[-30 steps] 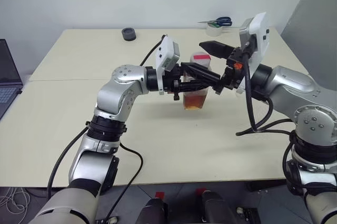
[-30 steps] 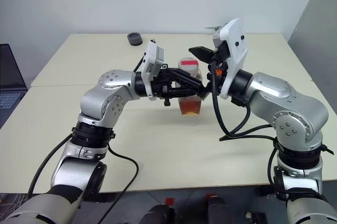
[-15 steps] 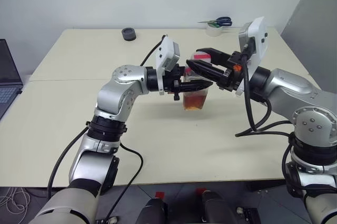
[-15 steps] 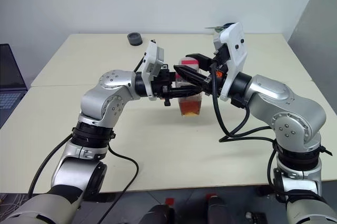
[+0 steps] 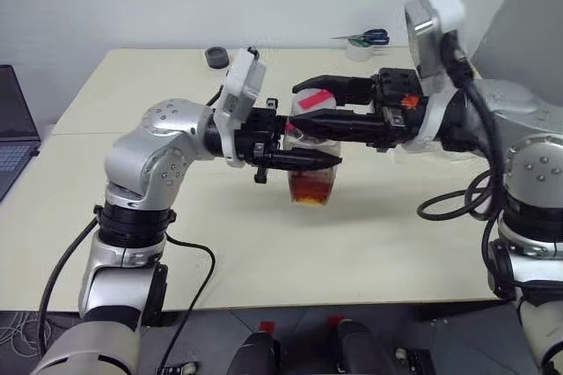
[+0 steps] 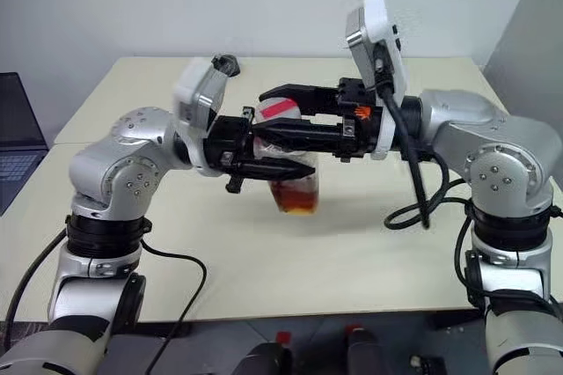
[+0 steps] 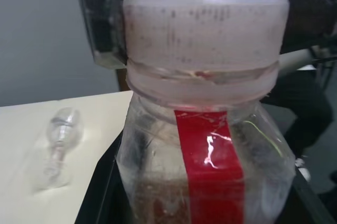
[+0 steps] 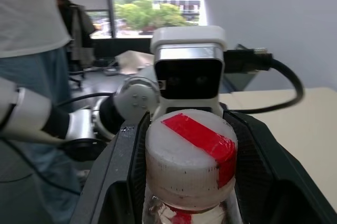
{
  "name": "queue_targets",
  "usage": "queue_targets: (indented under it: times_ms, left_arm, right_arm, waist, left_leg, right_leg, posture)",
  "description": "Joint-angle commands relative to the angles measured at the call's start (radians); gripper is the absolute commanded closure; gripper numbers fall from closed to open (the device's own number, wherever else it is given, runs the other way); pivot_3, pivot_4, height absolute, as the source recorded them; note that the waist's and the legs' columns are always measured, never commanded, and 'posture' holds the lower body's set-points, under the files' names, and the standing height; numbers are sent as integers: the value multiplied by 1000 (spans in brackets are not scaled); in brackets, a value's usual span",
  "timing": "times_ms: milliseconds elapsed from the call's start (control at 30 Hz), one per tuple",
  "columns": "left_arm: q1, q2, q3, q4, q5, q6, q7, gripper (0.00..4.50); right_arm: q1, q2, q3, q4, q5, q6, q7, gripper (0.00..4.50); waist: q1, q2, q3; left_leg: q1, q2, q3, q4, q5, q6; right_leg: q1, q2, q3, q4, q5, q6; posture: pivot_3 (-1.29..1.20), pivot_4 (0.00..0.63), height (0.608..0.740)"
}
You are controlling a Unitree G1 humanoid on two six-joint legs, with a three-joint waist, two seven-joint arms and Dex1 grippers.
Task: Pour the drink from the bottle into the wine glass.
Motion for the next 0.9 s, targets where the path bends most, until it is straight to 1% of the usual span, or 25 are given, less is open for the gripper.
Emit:
queue_targets:
  times_ms: [33, 133, 200, 233, 300, 367, 400, 500, 633, 767, 900]
  left_arm:
    - [-46, -2, -31, -88, -55, 30, -30, 2768]
    - [-57, 8, -27, -74, -41, 34, -21, 2768]
    - [-57, 10, -23, -66, -33, 36, -7, 2768]
    - [-53, 10, -22, -64, -26, 32, 1, 2768]
    - [-44, 10, -16, -57, -15, 31, 26, 2768]
    - [-34, 17, -16, -42, 11, 12, 42, 2768]
    - [-30, 19, -16, -33, 24, 2, 49, 2768]
    - [-23, 18, -15, -15, 45, -17, 68, 2768]
    - [-26, -12, -18, 32, 79, -59, 104, 2768]
    - [-39, -41, -26, 69, 100, -92, 120, 2768]
    - [-45, -63, -34, 102, 123, -121, 122, 2768]
  right_arm:
    - [-38, 10, 22, 23, -5, -24, 58, 2604]
    - [-49, 20, -4, 60, 1, -7, 41, 2604]
    - [-40, 1, -27, 66, 7, 5, 39, 1866]
    - [-24, -17, -44, 60, 8, 11, 33, 1570]
    - [28, -58, -88, 26, 3, 22, -11, 940]
    - [82, -88, -138, -32, 16, 41, -88, 227]
    - [102, -97, -160, -60, 32, 52, -125, 29]
    - [132, -102, -196, -119, 80, 73, -213, 29]
    - [150, -76, -195, -186, 94, 67, -334, 29]
    - [148, -45, -167, -217, 90, 52, -401, 29]
    - [144, -25, -153, -228, 105, 49, -429, 29]
  waist:
    - [0, 0, 0]
    - [0, 0, 0]
    - [0, 0, 0]
    - [0, 0, 0]
    - [2, 0, 0]
    - [4, 0, 0]
    - [4, 0, 0]
    - [2, 0, 0]
    - [-1, 0, 0]
    - [2, 0, 0]
    - [2, 0, 0]
  left_leg:
    - [0, 0, 0, 0, 0, 0]
    - [0, 0, 0, 0, 0, 0]
    - [0, 0, 0, 0, 0, 0]
    - [0, 0, 0, 0, 0, 0]
    - [0, 0, 0, 0, 0, 0]
    - [-1, 0, -1, 0, 0, 0]
    - [-2, 0, -1, 0, 0, 0]
    - [-2, 0, 0, -1, 0, 0]
    - [-1, 1, 1, -1, 0, 0]
    - [-2, 0, 0, 0, 0, 0]
    - [-2, 0, 0, 0, 0, 0]
  right_leg:
    - [0, 0, 0, 0, 0, 0]
    - [-1, 0, 1, 0, 0, 0]
    - [-1, 0, 1, 1, 0, 0]
    - [-1, 0, 1, 1, 0, 0]
    - [-1, -1, 1, 0, 0, 0]
    - [-1, -1, 1, 0, 0, 0]
    - [-1, -2, 1, -1, 0, 0]
    - [-2, -2, 2, 0, 0, 0]
    - [-3, -1, 2, 1, 0, 0]
    - [-2, -1, 2, 1, 0, 0]
    - [-3, -1, 2, 1, 0, 0]
  posture:
    - [0, 150, 740]
    - [0, 150, 740]
    - [0, 150, 740]
    - [0, 150, 740]
    - [0, 150, 740]
    - [0, 150, 740]
    - [0, 150, 740]
    - [0, 150, 740]
    - [0, 150, 740]
    - [0, 150, 740]
    - [0, 150, 740]
